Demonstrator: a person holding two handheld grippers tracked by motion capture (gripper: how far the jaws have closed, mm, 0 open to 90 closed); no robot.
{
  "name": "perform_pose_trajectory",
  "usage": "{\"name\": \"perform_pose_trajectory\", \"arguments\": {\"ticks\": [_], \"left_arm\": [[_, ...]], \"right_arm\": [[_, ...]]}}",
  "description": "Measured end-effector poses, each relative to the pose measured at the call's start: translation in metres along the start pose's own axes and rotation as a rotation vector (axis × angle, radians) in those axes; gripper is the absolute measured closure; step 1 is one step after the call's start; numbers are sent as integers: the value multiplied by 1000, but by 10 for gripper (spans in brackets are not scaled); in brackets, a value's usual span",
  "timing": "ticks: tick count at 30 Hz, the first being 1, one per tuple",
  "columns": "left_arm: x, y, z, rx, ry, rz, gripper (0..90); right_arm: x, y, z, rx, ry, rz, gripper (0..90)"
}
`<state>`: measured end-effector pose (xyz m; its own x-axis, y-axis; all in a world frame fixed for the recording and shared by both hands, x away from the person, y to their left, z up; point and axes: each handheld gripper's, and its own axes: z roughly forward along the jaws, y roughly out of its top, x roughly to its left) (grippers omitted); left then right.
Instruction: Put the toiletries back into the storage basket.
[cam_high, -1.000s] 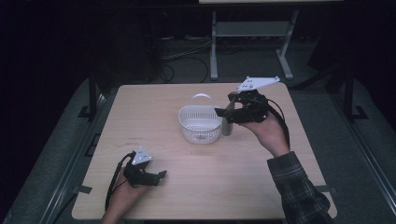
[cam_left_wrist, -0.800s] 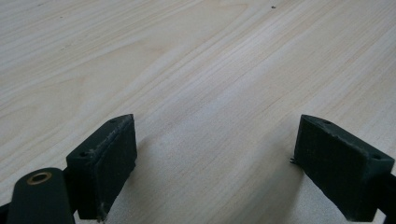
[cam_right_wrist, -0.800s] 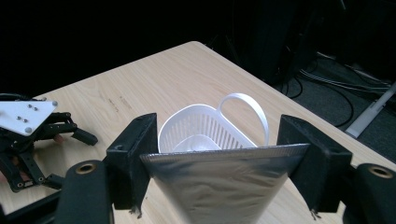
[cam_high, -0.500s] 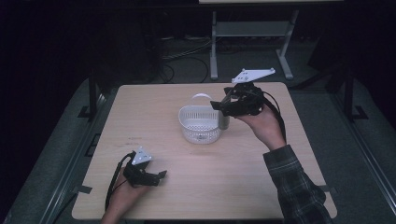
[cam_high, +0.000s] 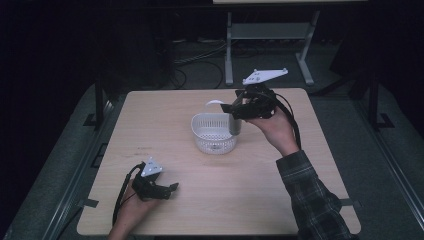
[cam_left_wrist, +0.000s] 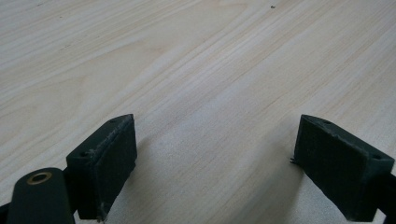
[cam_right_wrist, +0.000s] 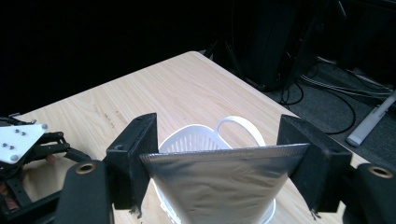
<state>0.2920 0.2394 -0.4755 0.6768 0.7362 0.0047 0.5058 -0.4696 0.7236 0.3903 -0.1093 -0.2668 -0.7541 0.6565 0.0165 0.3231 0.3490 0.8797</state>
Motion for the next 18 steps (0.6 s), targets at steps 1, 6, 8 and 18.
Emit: {"name": "perform_pose_trajectory", "arguments": {"ticks": [1,6,8,18], "left_arm": [[0,0,0,0,0,0,122],[0,0,0,1,1,4,122],[0,0,0,1,1,5,122],[0,0,0,2,0,6,122]], "right_arm": [[0,0,1,-2,0,2,298],[-1,0,6,-2,2,9,298],[-2,-1,9,0,3,10,298],[-4,-3,22,13,13,17,298]]}}
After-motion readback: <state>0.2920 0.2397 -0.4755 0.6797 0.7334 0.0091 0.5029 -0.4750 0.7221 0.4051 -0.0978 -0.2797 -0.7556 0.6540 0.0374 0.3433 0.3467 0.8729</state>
